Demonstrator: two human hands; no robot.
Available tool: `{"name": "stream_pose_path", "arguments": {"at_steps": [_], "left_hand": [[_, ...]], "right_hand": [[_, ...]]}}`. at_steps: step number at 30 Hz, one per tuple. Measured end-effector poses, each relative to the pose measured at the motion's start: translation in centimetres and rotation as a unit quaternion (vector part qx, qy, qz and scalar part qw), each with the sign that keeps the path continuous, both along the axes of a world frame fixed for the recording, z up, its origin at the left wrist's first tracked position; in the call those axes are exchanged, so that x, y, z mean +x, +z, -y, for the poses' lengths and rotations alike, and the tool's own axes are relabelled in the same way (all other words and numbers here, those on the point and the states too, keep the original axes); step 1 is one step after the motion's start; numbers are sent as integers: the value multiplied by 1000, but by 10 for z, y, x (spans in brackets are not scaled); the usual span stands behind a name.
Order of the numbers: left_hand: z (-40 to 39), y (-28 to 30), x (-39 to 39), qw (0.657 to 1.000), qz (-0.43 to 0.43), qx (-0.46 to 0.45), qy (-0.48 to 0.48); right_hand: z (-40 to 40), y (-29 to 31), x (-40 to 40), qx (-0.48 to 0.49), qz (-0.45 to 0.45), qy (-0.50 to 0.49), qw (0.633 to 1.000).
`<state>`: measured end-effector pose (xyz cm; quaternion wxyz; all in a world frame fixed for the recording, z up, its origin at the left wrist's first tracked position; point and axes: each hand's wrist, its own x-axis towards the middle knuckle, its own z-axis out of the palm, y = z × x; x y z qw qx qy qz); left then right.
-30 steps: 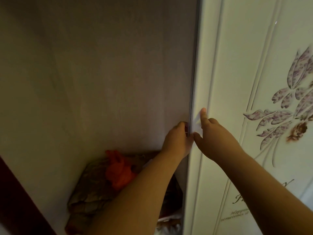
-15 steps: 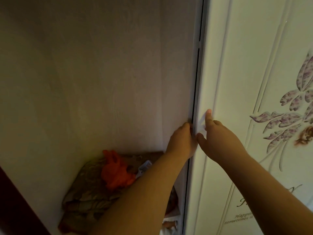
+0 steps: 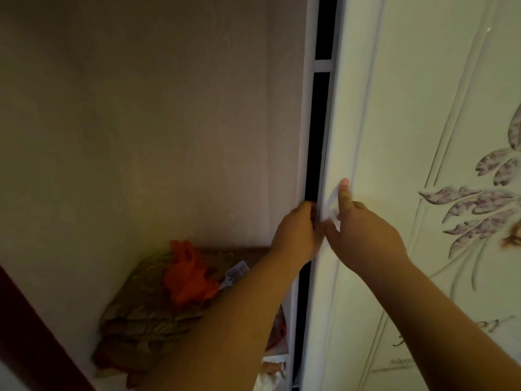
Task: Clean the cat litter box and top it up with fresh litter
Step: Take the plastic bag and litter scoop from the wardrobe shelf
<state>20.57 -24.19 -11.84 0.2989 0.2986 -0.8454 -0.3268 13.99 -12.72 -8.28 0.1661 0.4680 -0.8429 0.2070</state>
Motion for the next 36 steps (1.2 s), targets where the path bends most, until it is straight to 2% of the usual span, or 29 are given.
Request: {"name": "stream_pose_path", "arguments": {"at_steps": [17,27,36], "left_hand": [[-19,6,-4,998,2,-4,61],[-11,-13,16,999,-8,0,51],[53,-49,105,984,96,-43,147]], "right_hand": [[-17,-2,-23,-13,-4,69,998],[-19,6,-26,-64,56,158,984],[34,-30,8,10,102,219,970]]}}
